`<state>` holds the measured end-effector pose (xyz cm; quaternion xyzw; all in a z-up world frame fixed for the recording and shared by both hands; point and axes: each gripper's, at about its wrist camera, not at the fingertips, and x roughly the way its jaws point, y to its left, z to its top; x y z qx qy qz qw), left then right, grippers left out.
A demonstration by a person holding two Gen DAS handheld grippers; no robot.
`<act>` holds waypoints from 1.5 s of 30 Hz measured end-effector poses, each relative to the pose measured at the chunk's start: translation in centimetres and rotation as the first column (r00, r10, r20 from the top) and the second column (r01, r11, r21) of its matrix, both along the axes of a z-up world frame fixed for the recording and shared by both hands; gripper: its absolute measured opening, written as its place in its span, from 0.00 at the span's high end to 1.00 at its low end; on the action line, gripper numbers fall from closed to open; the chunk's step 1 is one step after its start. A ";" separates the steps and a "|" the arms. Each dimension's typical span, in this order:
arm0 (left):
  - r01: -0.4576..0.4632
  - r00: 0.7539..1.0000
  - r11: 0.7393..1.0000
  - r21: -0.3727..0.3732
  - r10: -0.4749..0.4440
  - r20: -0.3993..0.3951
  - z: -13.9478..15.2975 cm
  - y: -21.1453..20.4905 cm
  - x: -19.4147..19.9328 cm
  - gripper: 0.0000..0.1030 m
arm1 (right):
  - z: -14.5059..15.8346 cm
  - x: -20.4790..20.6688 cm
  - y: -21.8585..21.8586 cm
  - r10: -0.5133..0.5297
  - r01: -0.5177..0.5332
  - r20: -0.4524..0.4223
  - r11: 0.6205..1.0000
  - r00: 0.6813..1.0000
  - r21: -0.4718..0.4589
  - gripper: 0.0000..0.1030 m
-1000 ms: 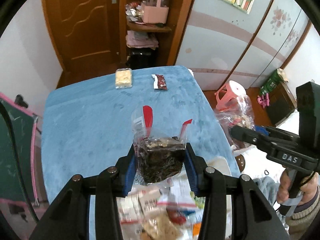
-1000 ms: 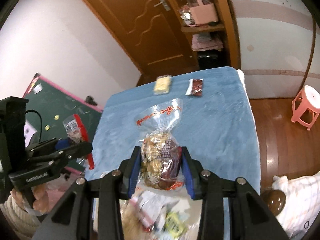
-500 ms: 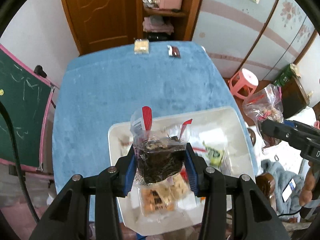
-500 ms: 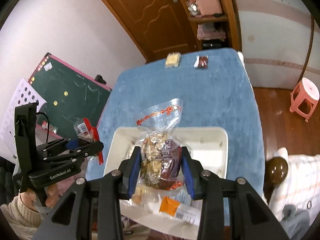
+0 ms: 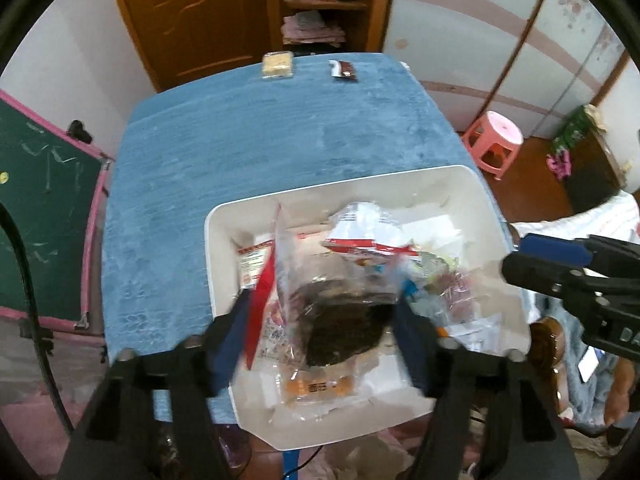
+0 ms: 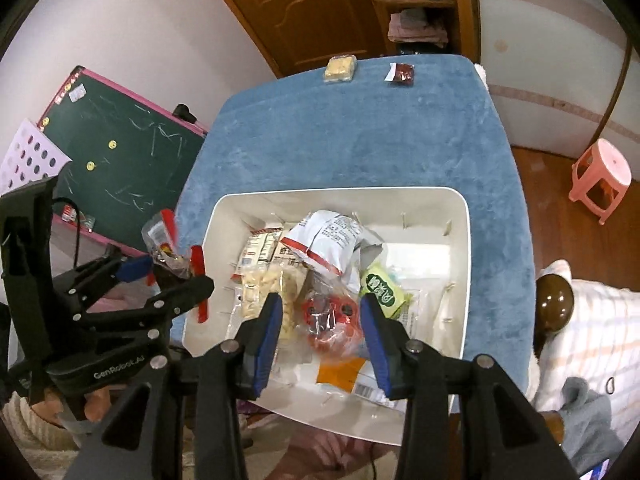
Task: Organize snacks
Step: 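Open both tools to drop the dark packet and nut bag into the tray, then reach the left tool to the cracker bar while the right tool reaches the brown snowflake packet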
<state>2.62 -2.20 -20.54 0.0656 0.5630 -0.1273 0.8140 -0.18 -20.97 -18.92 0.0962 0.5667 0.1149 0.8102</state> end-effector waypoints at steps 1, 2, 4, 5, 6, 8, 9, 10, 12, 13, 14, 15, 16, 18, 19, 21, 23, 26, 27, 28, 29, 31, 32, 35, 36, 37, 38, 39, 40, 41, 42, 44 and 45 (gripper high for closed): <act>-0.005 1.000 1.000 0.005 0.005 0.005 0.0 0.0 0.0 0.28 | 0.1 0.0 0.1 -0.001 0.001 0.005 1.000 1.000 -0.010 0.53; -0.005 1.000 1.000 0.005 0.005 0.006 -0.1 0.0 -0.1 0.27 | 0.1 -0.1 0.2 -0.002 0.002 0.008 1.000 1.000 -0.018 0.52; -0.006 1.000 1.000 0.006 0.006 0.010 0.0 0.0 -0.1 0.25 | 0.0 0.0 0.4 0.000 0.000 0.005 1.000 1.000 -0.020 0.52; -0.003 1.000 1.000 0.008 0.003 0.013 0.0 -0.1 -0.2 0.24 | -0.1 0.1 0.4 -0.001 0.001 0.001 1.000 1.000 -0.020 0.52; -0.001 1.000 1.000 0.011 0.000 0.016 0.0 -0.1 -0.3 0.22 | -0.2 0.1 0.5 -0.002 0.002 -0.003 1.000 1.000 -0.020 0.52; 0.006 1.000 1.000 0.018 -0.006 0.021 0.0 -0.3 -0.5 0.20 | -0.4 0.2 0.7 0.002 -0.002 -0.010 1.000 1.000 -0.021 0.52; 0.010 1.000 1.000 0.022 -0.010 0.021 0.0 -0.4 -0.5 0.20 | -0.6 0.2 0.8 0.004 -0.004 -0.012 1.000 1.000 -0.022 0.52; 0.013 1.000 1.000 0.025 -0.013 0.020 0.0 -0.4 -0.5 0.20 | -0.7 0.2 1.0 0.007 -0.007 -0.015 1.000 1.000 -0.022 0.52; 0.017 1.000 0.999 0.030 -0.017 0.014 -0.1 -0.5 -0.5 0.20 | -0.9 0.2 1.2 0.009 -0.009 -0.022 1.000 1.000 -0.022 0.52; 0.018 1.000 0.999 0.031 -0.019 0.012 -0.1 -0.5 -0.5 0.20 | -1.0 0.3 1.3 0.010 -0.010 -0.026 1.000 1.000 -0.022 0.52; 0.020 1.000 0.999 0.033 -0.021 0.010 -0.2 -0.5 -0.5 0.20 | -1.0 0.3 1.4 0.010 -0.011 -0.028 1.000 1.000 -0.021 0.52; 0.021 1.000 0.999 0.034 -0.021 0.009 -0.2 -0.4 -0.5 0.20 | -1.1 0.3 1.5 0.011 -0.011 -0.030 1.000 0.999 -0.021 0.52; 0.021 1.000 0.999 0.036 -0.021 0.009 -0.2 -0.4 -0.5 0.20 | -1.1 0.4 1.5 0.011 -0.012 -0.031 1.000 0.999 -0.021 0.52; 0.022 1.000 0.999 0.039 -0.022 0.008 -0.3 -0.5 -0.5 0.20 | -1.2 0.4 1.7 0.012 -0.013 -0.032 1.000 0.999 -0.021 0.52; 0.023 1.000 0.999 0.041 -0.023 0.007 -0.3 -0.5 -0.4 0.20 | -1.2 0.5 1.7 0.012 -0.013 -0.033 1.000 0.999 -0.020 0.52; 0.024 1.000 0.999 0.043 -0.024 0.006 -0.4 -0.5 -0.3 0.20 | -1.3 0.6 1.8 0.013 -0.014 -0.036 1.000 0.999 -0.020 0.52; 0.026 1.000 0.999 0.044 -0.026 0.004 -0.5 -0.5 -0.3 0.20 | -1.5 0.7 1.9 0.014 -0.015 -0.043 1.000 0.999 -0.020 0.52; 0.032 0.999 0.998 0.045 -0.032 -0.001 -0.7 -0.5 -0.3 0.20 | -1.7 0.9 2.0 0.014 -0.015 -0.050 1.000 0.999 -0.019 0.52; 0.033 0.999 0.998 0.047 -0.033 -0.002 -0.8 -0.5 -0.3 0.20 | -1.8 1.0 2.1 0.014 -0.015 -0.052 1.000 0.999 -0.019 0.52; 0.032 0.999 0.998 0.047 -0.032 -0.001 -0.8 -0.6 -0.3 0.20 | -1.8 1.1 2.2 0.015 -0.016 -0.053 1.000 0.998 -0.019 0.52; 0.032 0.999 0.998 0.047 -0.032 -0.001 -0.8 -0.6 -0.3 0.20 | -1.9 1.2 2.3 0.016 -0.017 -0.054 1.000 0.998 -0.019 0.52; 0.030 1.000 0.998 0.047 -0.030 0.001 -0.9 -0.6 -0.2 0.20 | -2.0 1.3 2.4 0.019 -0.020 -0.056 1.000 0.998 -0.019 0.52; 0.031 1.000 0.998 0.048 -0.031 0.001 -0.9 -0.5 -0.2 0.20 | -2.0 1.4 2.4 0.019 -0.021 -0.058 1.000 0.998 -0.019 0.52; 0.030 1.000 0.998 0.050 -0.030 -0.006 -1.3 -0.3 0.2 0.20 | -2.4 1.7 2.5 0.020 -0.021 -0.067 1.000 0.998 -0.016 0.52; 0.031 0.999 0.998 0.050 -0.030 -0.009 -1.3 -0.2 0.3 0.20 | -2.4 1.8 2.5 0.019 -0.021 -0.069 1.000 0.997 -0.016 0.52; 0.032 0.999 0.998 0.049 -0.032 -0.013 -1.4 -0.1 0.5 0.20 | -2.5 1.9 2.5 0.018 -0.019 -0.071 1.000 0.997 -0.016 0.52; 0.034 0.999 0.998 0.049 -0.034 -0.015 -1.4 -0.1 0.7 0.20 | -2.6 2.1 2.5 0.016 -0.017 -0.074 1.000 0.997 -0.015 0.52; 0.036 0.999 0.998 0.049 -0.035 -0.018 -1.5 -0.1 0.9 0.20 | -2.7 2.2 2.5 0.014 -0.016 -0.075 1.000 0.997 -0.015 0.52; 0.039 0.999 0.998 0.050 -0.038 -0.020 -1.5 -0.1 1.1 0.20 | -2.7 2.4 2.5 0.012 -0.013 -0.078 1.000 0.997 -0.015 0.52; 0.042 0.999 0.998 0.051 -0.041 -0.021 -1.5 -0.1 1.4 0.20 | -2.8 2.5 2.5 0.009 -0.010 -0.079 1.000 0.997 -0.015 0.52; 0.045 0.999 0.998 0.051 -0.043 -0.021 -1.5 -0.1 1.6 0.20 | -2.8 2.7 2.5 0.007 -0.008 -0.081 1.000 0.997 -0.014 0.52; 0.050 0.999 0.997 0.051 -0.049 -0.024 -1.5 -0.1 2.2 0.20 | -3.0 3.2 2.5 0.002 -0.003 -0.085 1.000 0.996 -0.014 0.52; 0.054 0.998 0.997 0.053 -0.053 -0.024 -1.5 -0.2 2.5 0.20 | -3.0 3.4 2.5 -0.001 0.000 -0.086 1.000 0.996 -0.014 0.52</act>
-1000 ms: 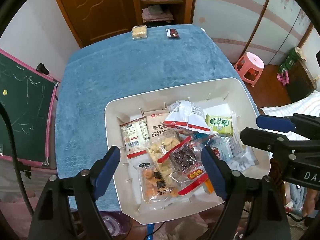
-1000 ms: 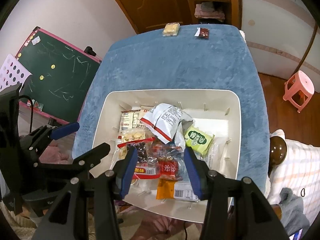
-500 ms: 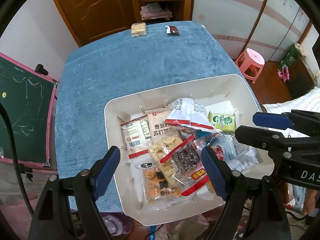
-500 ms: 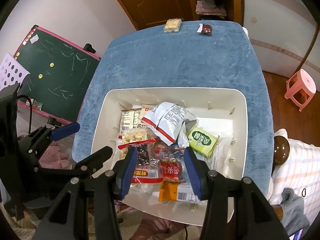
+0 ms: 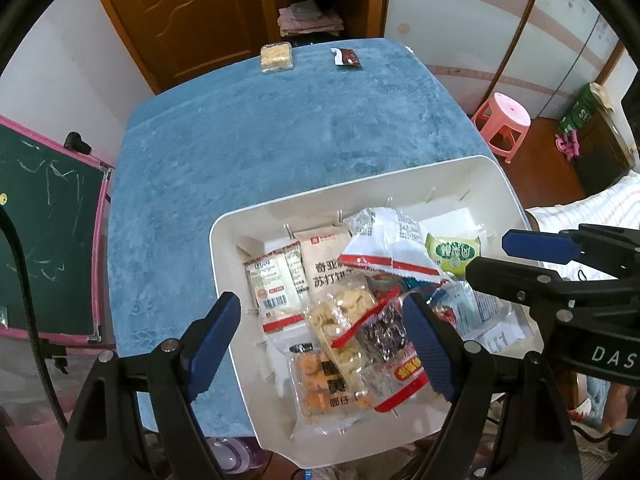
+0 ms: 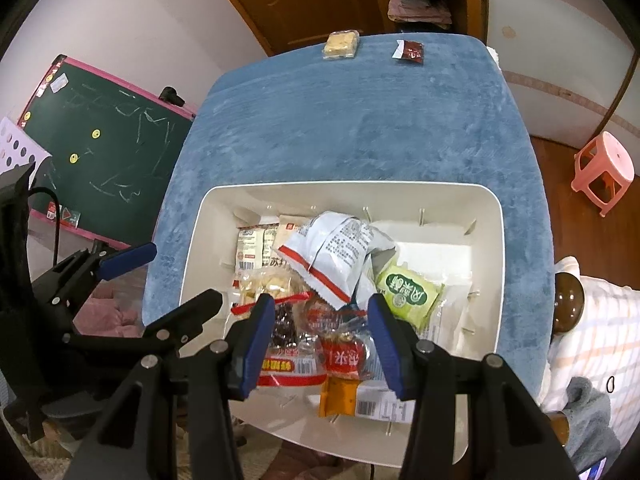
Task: Organize snacks
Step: 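Reach the left tool to the cracker bar while the right tool reaches the brown snowflake packet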
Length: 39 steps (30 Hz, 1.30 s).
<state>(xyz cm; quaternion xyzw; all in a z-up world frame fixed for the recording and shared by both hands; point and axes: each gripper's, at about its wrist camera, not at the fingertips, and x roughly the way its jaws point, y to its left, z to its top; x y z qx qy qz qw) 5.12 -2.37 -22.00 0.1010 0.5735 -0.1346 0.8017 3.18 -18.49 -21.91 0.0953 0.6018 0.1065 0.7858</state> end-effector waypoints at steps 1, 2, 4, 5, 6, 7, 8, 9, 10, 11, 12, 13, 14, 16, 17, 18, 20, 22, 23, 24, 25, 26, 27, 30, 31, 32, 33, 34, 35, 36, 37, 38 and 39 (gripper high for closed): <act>0.004 1.000 1.000 0.001 -0.004 0.001 0.0 0.0 0.3 0.20 | 0.0 0.3 0.0 -0.003 0.003 -0.001 1.000 1.000 0.001 0.52; 0.006 1.000 1.000 0.004 -0.006 0.005 0.1 0.0 0.8 0.20 | 0.0 0.6 -0.1 -0.006 0.006 -0.001 1.000 1.000 0.000 0.52; 0.004 1.000 1.000 0.004 -0.004 0.010 0.3 0.1 1.7 0.20 | 0.1 1.2 -0.3 -0.015 0.015 0.003 1.000 1.000 -0.004 0.52; 0.000 1.000 1.000 0.002 0.000 0.012 0.4 0.2 2.3 0.20 | 0.1 1.6 -0.4 -0.021 0.021 0.004 1.000 1.000 -0.006 0.52; -0.004 1.000 1.000 0.000 0.004 0.014 0.5 0.3 2.8 0.20 | 0.2 1.9 -0.6 -0.027 0.027 0.007 1.000 1.000 -0.008 0.52; -0.010 1.000 1.000 -0.003 0.010 0.019 0.7 0.4 3.5 0.20 | 0.3 2.4 -0.8 -0.035 0.035 0.010 0.999 0.999 -0.011 0.52; -0.015 1.000 1.000 -0.006 0.015 0.026 1.0 0.6 4.3 0.20 | 0.5 2.8 -1.0 -0.040 0.040 0.013 0.999 0.999 -0.014 0.52; -0.018 0.999 1.000 -0.005 0.018 0.033 1.2 0.6 4.9 0.20 | 0.6 3.3 -1.3 -0.046 0.046 0.017 0.999 0.999 -0.018 0.52; -0.021 0.999 1.000 -0.003 0.021 0.043 1.6 0.7 5.8 0.20 | 0.8 3.9 -1.5 -0.051 0.052 0.023 0.998 0.998 -0.023 0.52; -0.022 0.998 1.000 -0.002 0.023 0.057 2.1 0.8 6.6 0.20 | 1.0 4.5 -1.8 -0.054 0.055 0.028 0.998 0.998 -0.028 0.52; -0.022 0.997 1.000 0.000 0.022 0.068 2.5 0.9 7.2 0.20 | 1.3 5.0 -1.9 -0.055 0.056 0.032 0.998 0.998 -0.034 0.52; -0.018 0.996 1.000 0.004 0.018 0.083 3.0 0.9 8.1 0.20 | 1.6 5.7 -2.1 -0.056 0.058 0.041 0.997 0.998 -0.046 0.52; -0.010 0.995 1.000 0.007 0.009 0.099 3.7 1.0 8.9 0.20 | 1.9 6.3 -2.2 -0.054 0.057 0.050 0.997 0.997 -0.056 0.52; 0.005 0.991 1.000 0.022 -0.008 0.137 4.9 1.0 10.4 0.20 | 3.0 8.0 -2.6 -0.047 0.054 0.080 0.995 0.996 -0.087 0.52; 0.014 0.987 0.999 0.035 -0.020 0.161 5.7 0.9 11.4 0.20 | 3.7 8.9 -2.8 -0.041 0.052 0.097 0.993 0.994 -0.104 0.52; 0.023 0.983 0.999 0.046 -0.031 0.180 6.3 0.8 12.1 0.20 | 4.2 9.6 -3.0 -0.037 0.050 0.111 0.992 0.993 -0.117 0.52; 0.046 0.972 0.996 0.073 -0.061 0.229 8.0 0.6 14.0 0.20 | 5.9 11.6 -3.5 -0.029 0.051 0.149 0.988 0.988 -0.147 0.52; 0.068 0.960 0.994 0.089 -0.090 0.264 9.6 0.3 16.0 0.19 | 7.5 13.6 -4.1 -0.022 0.052 0.183 0.985 0.983 -0.166 0.52; 0.081 0.954 0.992 0.093 -0.104 0.281 10.4 0.2 17.2 0.16 | 8.1 14.6 -4.3 -0.018 0.053 0.196 0.983 0.980 -0.175 0.52; 0.089 0.949 0.992 0.095 -0.113 0.296 11.1 0.0 18.2 0.12 | 9.1 15.9 -4.7 -0.015 0.056 0.216 0.981 0.976 -0.188 0.52; 0.096 0.942 0.991 0.092 -0.120 0.313 12.0 -0.2 19.6 0.11 | 10.1 17.4 -5.0 -0.012 0.061 0.237 0.977 0.971 -0.203 0.52; 0.103 0.936 0.991 0.088 -0.126 0.328 12.8 -0.4 21.0 0.11 | 10.7 18.4 -5.2 -0.010 0.065 0.251 0.975 0.968 -0.212 0.52; 0.104 0.932 0.991 0.087 -0.128 0.340 13.4 -0.6 22.3 0.11 | 11.6 19.8 -5.5 -0.009 0.070 0.269 0.973 0.963 -0.221 0.52; 0.097 0.918 0.992 0.084 -0.121 0.379 14.8 -1.3 26.6 0.11 | 13.3 24.3 -6.3 -0.020 0.095 0.307 0.968 0.951 -0.231 0.52; 0.091 0.916 0.992 0.084 -0.116 0.385 15.0 -1.6 28.3 0.11 | 13.7 25.9 -6.6 -0.030 0.106 0.316 0.968 0.948 -0.227 0.52; 0.090 0.918 0.993 0.082 -0.115 0.379 14.9 -1.8 30.1 0.11 | 13.8 27.1 -6.9 -0.036 0.112 0.320 0.968 0.947 -0.224 0.52; 0.095 0.922 0.993 0.076 -0.117 0.369 14.7 -2.1 31.5 0.11 | 13.8 28.8 -7.2 -0.044 0.121 0.320 0.967 0.947 -0.226 0.52; 0.096 0.927 0.993 0.071 -0.116 0.357 14.3 -2.3 32.9 0.11 | 13.7 30.4 -7.5 -0.052 0.132 0.321 0.964 0.946 -0.230 0.52; 0.102 0.934 0.993 0.065 -0.118 0.339 13.7 -2.5 34.4 0.11 | 13.4 31.6 -7.8 -0.054 0.134 0.322 0.963 0.945 -0.232 0.52; 0.112 0.939 0.992 0.056 -0.124 0.320 13.1 -2.8 35.5 0.11 | 12.9 33.1 -8.0 -0.057 0.136 0.319 0.964 0.946 -0.230 0.52; 0.122 0.944 0.991 0.050 -0.131 0.303 12.2 -3.1 36.5 0.11 | 12.0 34.7 -8.3 -0.063 0.141 0.317 0.963 0.946 -0.229 0.52; 0.133 0.949 0.990 0.052 -0.142 0.280 10.8 -3.5 38.0 0.11 | 11.3 35.5 -8.5 -0.068 0.145 0.314 0.962 0.947 -0.230 0.52; 0.138 0.953 0.989 0.055 -0.147 0.264 9.8 -3.8 38.8 0.11 | 10.1 36.8 -8.7 -0.076 0.150 0.304 0.961 0.950 -0.230 0.52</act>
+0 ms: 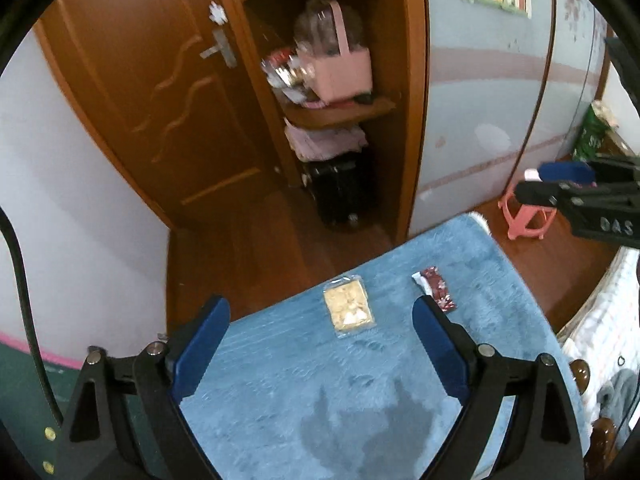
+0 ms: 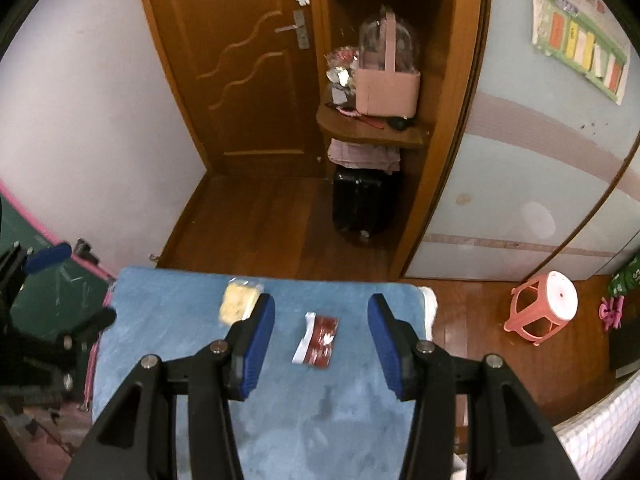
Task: Organize snacks
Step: 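Reach the left tool to the cracker bar while the right tool reaches the brown snowflake packet, then close the left tool on the cracker bar while the right tool grasps the brown packet, then carry the cracker bar with the left tool while the right tool carries the brown packet over the tray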
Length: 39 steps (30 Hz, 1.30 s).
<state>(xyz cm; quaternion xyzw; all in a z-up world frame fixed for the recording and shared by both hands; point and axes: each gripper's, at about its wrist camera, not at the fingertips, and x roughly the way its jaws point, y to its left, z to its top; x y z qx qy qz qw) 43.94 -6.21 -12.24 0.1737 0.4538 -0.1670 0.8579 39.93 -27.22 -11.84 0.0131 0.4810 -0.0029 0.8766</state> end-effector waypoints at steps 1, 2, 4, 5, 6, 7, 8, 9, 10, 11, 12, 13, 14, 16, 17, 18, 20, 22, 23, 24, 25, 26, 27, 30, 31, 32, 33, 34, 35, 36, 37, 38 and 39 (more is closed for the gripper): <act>0.005 1.000 1.000 0.005 -0.005 -0.024 -1.5 -0.4 1.1 0.11 | -1.4 1.3 -0.2 -0.006 0.006 -0.016 1.000 1.000 0.007 0.52; 0.008 0.999 1.000 0.012 -0.008 -0.052 -3.1 -0.8 2.1 0.11 | -2.7 2.2 -0.4 -0.010 0.010 -0.035 1.000 0.999 0.017 0.52; 0.002 0.995 1.000 0.025 0.000 -0.096 -6.0 -1.4 3.6 0.11 | -6.3 4.4 -0.7 -0.025 0.029 -0.093 0.999 0.995 0.043 0.52; -0.007 0.992 0.999 0.032 0.011 -0.125 -8.0 -1.7 4.8 0.11 | -7.8 5.0 -0.8 -0.034 0.040 -0.120 0.998 0.992 0.049 0.52; -0.016 0.989 0.999 0.035 0.021 -0.147 -9.6 -2.0 5.2 0.11 | -9.7 5.8 -0.9 -0.045 0.054 -0.149 0.997 0.988 0.060 0.52; -0.025 0.983 0.999 0.036 0.031 -0.181 -11.4 -2.2 6.1 0.11 | -11.8 6.4 -0.9 -0.050 0.064 -0.181 0.995 0.982 0.073 0.52; -0.041 0.975 0.999 0.034 0.047 -0.216 -13.1 -2.3 6.9 0.11 | -13.3 6.7 -0.8 -0.052 0.070 -0.205 0.994 0.977 0.078 0.52; -0.055 0.968 0.998 0.029 0.061 -0.242 -14.4 -2.3 7.3 0.11 | -15.1 7.1 -0.7 -0.055 0.077 -0.236 0.993 0.970 0.085 0.52; -0.069 0.960 0.997 0.018 0.072 -0.272 -15.8 -2.3 7.8 0.11 | -16.7 7.4 -0.5 -0.058 0.083 -0.260 0.993 0.964 0.087 0.52; -0.083 0.951 0.997 0.010 0.082 -0.298 -17.0 -2.3 8.2 0.11 | -18.5 7.6 -0.3 -0.060 0.088 -0.290 0.992 0.955 0.085 0.52; -0.091 0.945 0.996 0.005 0.088 -0.316 -18.0 -2.2 8.4 0.11 | -19.6 7.5 -0.2 -0.060 0.090 -0.307 0.992 0.950 0.084 0.52; -0.094 0.939 0.996 0.004 0.090 -0.333 -19.0 -2.2 8.7 0.11 | -20.8 7.6 0.0 -0.057 0.089 -0.326 0.992 0.944 0.085 0.52; -0.097 0.933 0.995 0.008 0.093 -0.348 -20.2 -2.4 9.0 0.11 | -21.8 7.7 0.3 -0.056 0.088 -0.338 0.993 0.939 0.080 0.52; -0.093 0.927 0.996 0.013 0.091 -0.363 -21.5 -2.7 9.2 0.11 | -23.1 7.8 0.5 -0.063 0.087 -0.357 0.995 0.932 0.052 0.52; -0.090 0.924 0.996 0.022 0.092 -0.370 -22.3 -3.0 9.4 0.11 | -23.5 7.9 0.6 -0.071 0.090 -0.362 0.995 0.929 0.034 0.52; -0.091 0.922 0.995 0.029 0.096 -0.375 -22.9 -3.2 9.4 0.11 | -24.0 8.0 0.7 -0.087 0.098 -0.369 0.995 0.925 0.012 0.52; -0.092 0.915 0.995 0.035 0.098 -0.391 -24.0 -3.7 9.8 0.11 | -24.5 7.9 0.4 -0.095 0.112 -0.370 0.993 0.924 0.027 0.52; -0.095 0.908 0.995 0.043 0.104 -0.407 -24.9 -4.2 10.0 0.11 | -24.6 7.6 0.1 -0.092 0.114 -0.357 0.993 0.929 0.040 0.52; -0.098 0.905 0.994 0.047 0.109 -0.412 -25.2 -4.4 10.1 0.11 | -24.6 7.6 0.1 -0.087 0.109 -0.357 0.993 0.930 0.041 0.52; -0.102 0.902 0.993 0.055 0.115 -0.415 -25.6 -4.5 10.2 0.11 | -24.6 7.5 0.2 -0.079 0.099 -0.356 0.994 0.931 0.040 0.52; -0.107 0.899 0.992 0.065 0.124 -0.421 -26.1 -4.6 10.5 0.11 | -24.6 7.3 0.2 -0.071 0.089 -0.358 0.995 0.931 0.034 0.52; -0.114 0.893 0.991 0.068 0.132 -0.430 -26.5 -4.6 10.5 0.11 | -24.6 7.2 0.3 -0.063 0.077 -0.360 0.997 0.931 0.023 0.52; -0.122 0.892 0.991 0.058 0.135 -0.432 -26.8 -4.6 10.8 0.11 | -24.4 6.9 0.4 -0.059 0.069 -0.358 0.998 0.932 0.013 0.54; -0.139 0.898 0.990 0.025 0.137 -0.418 -26.5 -4.3 10.9 0.43 | -24.3 6.1 1.0 -0.045 0.038 -0.352 0.999 0.935 -0.027 0.59; -0.133 0.901 0.991 0.022 0.130 -0.414 -26.0 -4.3 10.6 0.44 | -24.3 5.9 1.1 -0.041 0.032 -0.353 0.999 0.935 -0.031 0.60; -0.127 0.901 0.991 0.027 0.127 -0.415 -25.8 -4.3 10.3 0.44 | -24.4 6.0 1.0 -0.037 0.027 -0.354 0.999 0.934 -0.033 0.60; -0.123 0.905 0.992 0.034 0.126 -0.407 -25.3 -4.2 10.0 0.44 | -24.3 5.6 1.0 -0.033 0.021 -0.358 0.999 0.933 -0.037 0.61; -0.113 0.913 0.993 0.044 0.121 -0.390 -24.8 -4.2 9.5 0.44 | -24.1 5.3 1.0 -0.034 0.022 -0.363 0.999 0.931 -0.037 0.61; -0.101 0.919 0.994 0.048 0.111 -0.378 -24.1 -4.2 8.9 0.44 | -23.7 4.9 0.9 -0.036 0.026 -0.363 0.999 0.931 -0.033 0.61; -0.092 0.923 0.995 0.048 0.103 -0.372 -23.4 -4.1 8.3 0.44 | -23.3 4.8 0.8 -0.036 0.029 -0.361 0.999 0.932 -0.027 0.61; -0.087 0.925 0.995 0.046 0.098 -0.368 -22.7 -4.0 7.7 0.44 | -22.6 4.4 0.7 -0.035 0.031 -0.356 0.999 0.934 -0.017 0.61; -0.083 0.927 0.996 0.038 0.091 -0.365 -21.7 -3.9 7.0 0.44 | -21.8 4.0 0.7 -0.033 0.031 -0.350 0.999 0.936 -0.011 0.61; -0.080 0.928 0.996 0.031 0.086 -0.362 -20.8 -3.7 6.5 0.44 | -21.3 3.9 0.7 -0.032 0.031 -0.344 0.999 0.939 -0.008 0.61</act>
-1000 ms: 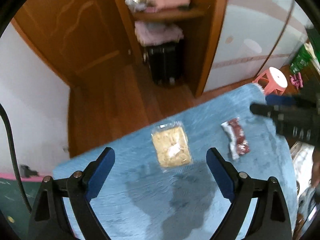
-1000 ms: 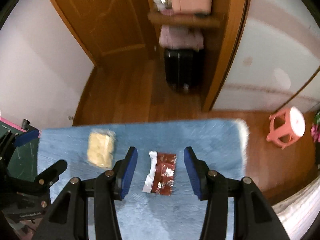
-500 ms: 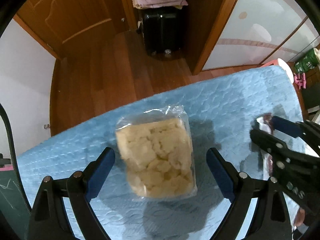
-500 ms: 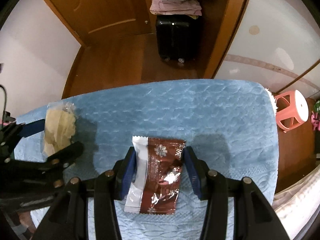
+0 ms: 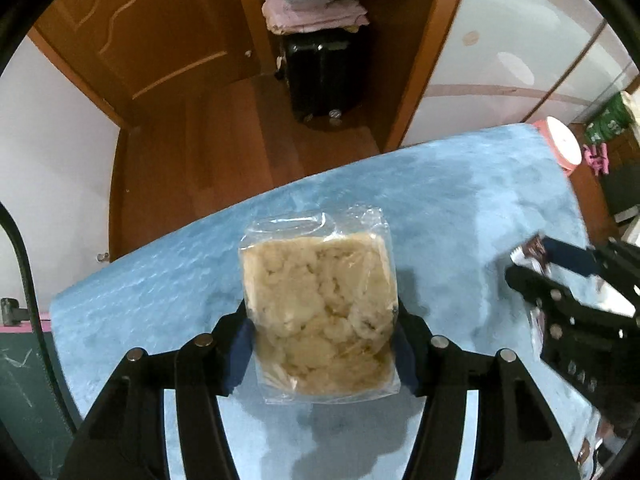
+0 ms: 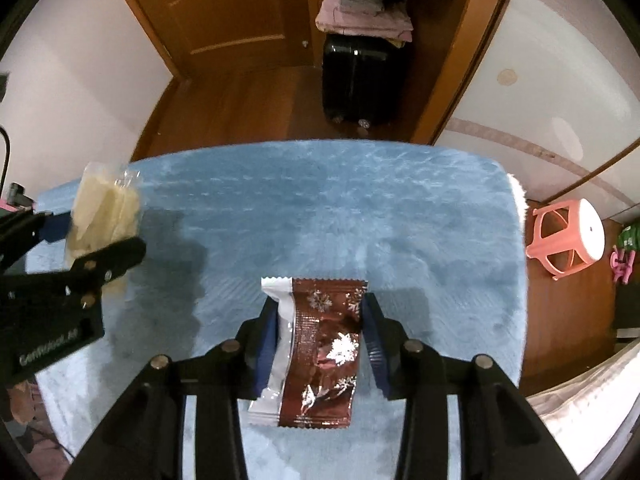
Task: Organize snacks
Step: 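Carry the cracker bar with the left tool while the right tool carries the brown packet over the tray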
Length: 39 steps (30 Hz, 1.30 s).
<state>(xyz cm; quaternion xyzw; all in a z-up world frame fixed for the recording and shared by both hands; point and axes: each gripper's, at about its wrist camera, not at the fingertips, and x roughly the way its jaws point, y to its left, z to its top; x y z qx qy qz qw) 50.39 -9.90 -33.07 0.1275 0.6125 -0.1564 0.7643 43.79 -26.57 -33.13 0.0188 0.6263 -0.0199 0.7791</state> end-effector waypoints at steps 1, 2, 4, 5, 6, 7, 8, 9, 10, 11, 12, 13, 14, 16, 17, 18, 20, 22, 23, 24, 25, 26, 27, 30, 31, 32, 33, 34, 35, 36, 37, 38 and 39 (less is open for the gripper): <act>0.004 1.000 1.000 -0.008 -0.004 0.006 1.0 0.2 -0.6 0.44 | 0.9 -0.4 0.0 0.002 -0.002 0.009 1.000 1.000 0.005 0.61; 0.012 1.000 1.000 -0.017 -0.012 0.019 2.5 0.3 -1.6 0.44 | 1.8 -0.8 0.0 0.005 -0.005 0.020 1.000 1.000 0.013 0.61; 0.029 0.998 1.000 -0.011 -0.028 0.049 4.9 0.4 -3.3 0.44 | 4.2 -1.9 0.1 0.015 -0.016 0.047 1.000 0.999 0.017 0.61; 0.037 0.997 0.999 -0.003 -0.037 0.069 6.5 0.5 -4.2 0.44 | 5.6 -2.5 0.2 0.021 -0.023 0.064 1.000 0.998 0.018 0.61; 0.041 0.995 0.999 0.003 -0.042 0.086 7.5 0.7 -4.9 0.44 | 6.6 -2.9 0.2 0.027 -0.028 0.076 0.999 0.997 0.019 0.61; 0.044 0.994 0.999 0.011 -0.045 0.103 8.9 0.6 -5.8 0.44 | 8.0 -3.6 0.3 0.033 -0.035 0.096 0.999 0.995 0.020 0.61; 0.045 0.991 0.999 0.016 -0.046 0.127 10.8 0.9 -6.9 0.44 | 9.1 -4.0 0.4 0.040 -0.043 0.111 0.999 0.993 0.022 0.61; 0.045 0.989 0.999 0.017 -0.047 0.142 12.1 1.1 -7.6 0.44 | 10.7 -4.8 0.6 0.050 -0.053 0.132 0.998 0.990 0.024 0.61; 0.045 0.986 0.999 0.018 -0.047 0.163 13.7 1.4 -8.5 0.44 | 12.4 -5.6 0.9 0.058 -0.062 0.154 0.998 0.986 0.025 0.61; 0.042 0.982 0.999 0.022 -0.045 0.185 15.3 1.6 -9.5 0.44 | 13.6 -6.3 1.2 0.065 -0.070 0.171 0.997 0.983 0.027 0.61; 0.041 0.979 0.999 0.024 -0.045 0.199 16.6 2.0 -10.1 0.44 | 15.2 -7.3 1.5 0.075 -0.082 0.193 0.996 0.978 0.029 0.61; 0.041 0.975 0.999 0.023 -0.045 0.217 18.1 2.5 -11.1 0.44 | 16.7 -8.2 1.9 0.086 -0.095 0.216 0.995 0.973 0.030 0.61; 0.040 0.972 0.999 0.023 -0.044 0.233 19.5 2.7 -12.2 0.44 | 17.9 -9.0 2.2 0.094 -0.104 0.233 0.994 0.968 0.031 0.61; 0.039 0.966 0.999 0.017 -0.042 0.254 21.8 3.1 -13.8 0.44 | 20.6 -11.1 2.8 0.116 -0.131 0.273 0.991 0.955 0.037 0.61; 0.041 0.963 0.999 0.011 -0.042 0.267 23.2 3.4 -15.3 0.44 | 21.6 -12.0 3.2 0.125 -0.142 0.286 0.989 0.950 0.038 0.61; 0.043 0.960 0.999 0.006 -0.043 0.275 24.0 3.6 -16.2 0.44 | 22.9 -13.2 3.6 0.139 -0.158 0.301 0.987 0.943 0.040 0.61; 0.052 0.955 0.999 -0.005 -0.049 0.292 25.9 4.0 -18.7 0.44 | 24.9 -15.3 4.3 0.163 -0.186 0.325 0.982 0.932 0.040 0.61; 0.063 0.950 0.998 -0.018 -0.054 0.306 27.4 4.5 -21.8 0.44 | 26.5 -17.7 5.0 0.186 -0.215 0.348 0.976 0.919 0.046 0.61; 0.070 0.949 0.997 -0.028 -0.059 0.309 27.9 4.8 -23.5 0.44 | 27.1 -18.8 5.2 0.194 -0.227 0.357 0.973 0.914 0.051 0.61; 0.078 0.949 0.996 -0.032 -0.064 0.309 28.5 5.2 -24.9 0.44 | 27.6 -20.1 5.6 0.205 -0.242 0.370 0.968 0.906 0.058 0.61; 0.086 0.948 0.996 -0.032 -0.072 0.309 28.8 5.4 -26.6 0.44 | 28.1 -21.5 5.9 0.218 -0.260 0.381 0.964 0.899 0.063 0.61; 0.093 0.948 0.995 -0.031 -0.079 0.309 28.9 5.6 -27.9 0.44 | 28.4 -22.6 6.2 0.229 -0.274 0.387 0.959 0.893 0.065 0.61; 0.102 0.947 0.994 -0.029 -0.088 0.308 29.0 5.8 -29.5 0.44 | 28.6 -23.9 6.5 0.241 -0.290 0.395 0.955 0.887 0.067 0.61; 0.110 0.953 0.993 -0.037 -0.095 0.288 28.7 6.5 -33.4 0.44 | 29.0 -27.3 7.4 0.261 -0.318 0.406 0.945 0.876 0.078 0.61; 0.113 0.956 0.993 -0.039 -0.098 0.277 28.5 6.6 -34.6 0.44 | 29.0 -28.4 7.5 0.263 -0.320 0.407 0.944 0.875 0.079 0.61; 0.115 0.958 0.993 -0.040 -0.100 0.269 28.4 6.8 -35.8 0.44 | 29.0 -29.5 7.7 0.265 -0.323 0.406 0.943 0.874 0.078 0.61; 0.116 0.959 0.992 -0.040 -0.101 0.266 28.3 6.8 -36.7 0.44 | 29.0 -30.2 7.9 0.270 -0.327 0.408 0.942 0.872 0.077 0.61; 0.118 0.959 0.992 -0.042 -0.103 0.263 28.3 6.9 -37.8 0.44 | 29.1 -31.3 8.1 0.278 -0.338 0.413 0.938 0.867 0.077 0.61; 0.115 0.960 0.992 -0.046 -0.099 0.260 28.4 7.1 -38.8 0.44 | 29.1 -31.9 8.2 0.284 -0.345 0.416 0.935 0.864 0.079 0.61; 0.111 0.961 0.992 -0.053 -0.094 0.259 28.3 7.2 -39.5 0.44 | 29.2 -32.8 8.3 0.290 -0.353 0.421 0.932 0.859 0.079 0.61; 0.108 0.963 0.992 -0.062 -0.089 0.256 28.4 7.3 -40.0 0.44 | 29.3 -33.7 8.4 0.295 -0.360 0.427 0.929 0.855 0.079 0.61; 0.099 0.964 0.992 -0.072 -0.078 0.256 28.5 7.5 -40.7 0.44 | 29.5 -34.5 8.5 0.298 -0.364 0.430 0.928 0.852 0.080 0.61; 0.091 0.964 0.993 -0.077 -0.069 0.256 28.4 7.4 -40.9 0.44 | 29.6 -35.3 8.5 0.299 -0.368 0.434 0.926 0.850 0.082 0.61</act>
